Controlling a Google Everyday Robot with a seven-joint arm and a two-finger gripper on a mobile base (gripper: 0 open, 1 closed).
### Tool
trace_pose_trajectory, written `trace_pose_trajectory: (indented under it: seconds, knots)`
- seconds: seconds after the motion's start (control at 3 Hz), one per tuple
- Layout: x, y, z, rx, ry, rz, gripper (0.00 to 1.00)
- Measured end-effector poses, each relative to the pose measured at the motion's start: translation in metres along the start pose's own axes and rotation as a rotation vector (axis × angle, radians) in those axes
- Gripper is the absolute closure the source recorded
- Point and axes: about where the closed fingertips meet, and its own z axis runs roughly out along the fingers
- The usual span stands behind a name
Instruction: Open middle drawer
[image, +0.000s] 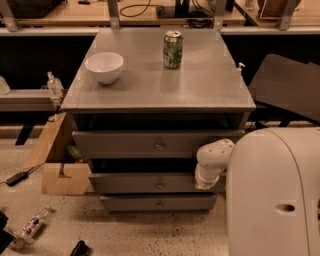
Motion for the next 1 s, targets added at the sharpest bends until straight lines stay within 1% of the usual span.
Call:
trace_pose_trajectory:
  seconds: [0.33, 1.0]
  knots:
    - [-0.0001, -0.0002, -0.0016, 0.000, 0.000, 0.000, 1.00]
    - [-0.0001, -0.0002, -0.0018, 0.000, 0.000, 0.000, 1.00]
